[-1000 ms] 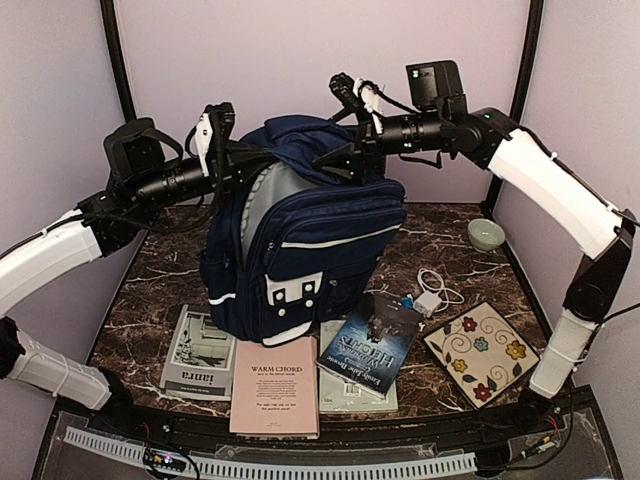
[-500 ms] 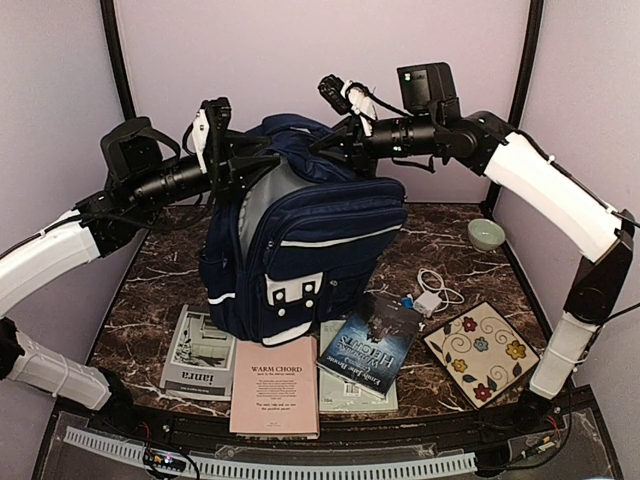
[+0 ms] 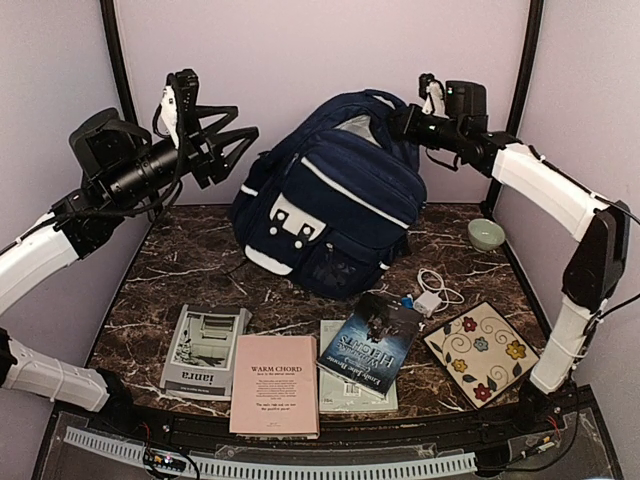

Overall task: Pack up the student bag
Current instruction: Set down the student bag at the center of the board.

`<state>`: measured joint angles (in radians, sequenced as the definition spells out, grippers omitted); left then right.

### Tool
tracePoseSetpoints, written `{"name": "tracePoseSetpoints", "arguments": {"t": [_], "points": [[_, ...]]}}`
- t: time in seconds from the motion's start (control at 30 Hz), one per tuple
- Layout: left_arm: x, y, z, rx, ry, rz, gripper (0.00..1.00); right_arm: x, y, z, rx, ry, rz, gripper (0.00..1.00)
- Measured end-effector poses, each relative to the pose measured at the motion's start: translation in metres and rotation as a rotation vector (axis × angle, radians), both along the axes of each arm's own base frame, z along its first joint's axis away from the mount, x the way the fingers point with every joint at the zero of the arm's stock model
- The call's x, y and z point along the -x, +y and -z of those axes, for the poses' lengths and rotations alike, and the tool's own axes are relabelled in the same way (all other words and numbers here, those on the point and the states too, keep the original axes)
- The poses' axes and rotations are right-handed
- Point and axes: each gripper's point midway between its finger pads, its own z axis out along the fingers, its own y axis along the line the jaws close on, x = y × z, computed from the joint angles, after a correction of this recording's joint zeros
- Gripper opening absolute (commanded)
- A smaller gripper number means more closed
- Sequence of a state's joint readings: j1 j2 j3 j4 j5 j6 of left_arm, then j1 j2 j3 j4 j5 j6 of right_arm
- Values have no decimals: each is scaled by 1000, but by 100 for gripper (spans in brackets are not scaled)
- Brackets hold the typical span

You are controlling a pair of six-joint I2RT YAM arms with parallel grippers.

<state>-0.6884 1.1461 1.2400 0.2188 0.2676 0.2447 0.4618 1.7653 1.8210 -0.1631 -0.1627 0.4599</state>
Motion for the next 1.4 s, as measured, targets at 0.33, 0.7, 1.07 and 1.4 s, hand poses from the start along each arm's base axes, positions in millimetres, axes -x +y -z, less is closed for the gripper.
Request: {"name": "tracePoseSetpoints", "arguments": {"t": [0.33,0.7,1.07,1.4], "points": [[-37,-7,49,11,243,-87,66,-40,-133,145,-300,276,595,0],[-76,-117,215,-336,440,-26,93,4,-64,170,-454,279,531,0],[-97,-129,244,-511,259,-93,54,62,15,194,-448,317,305,0],[-99,-129,261,-587,259,-78,65,87,28,205,-415,323,235,6]]}}
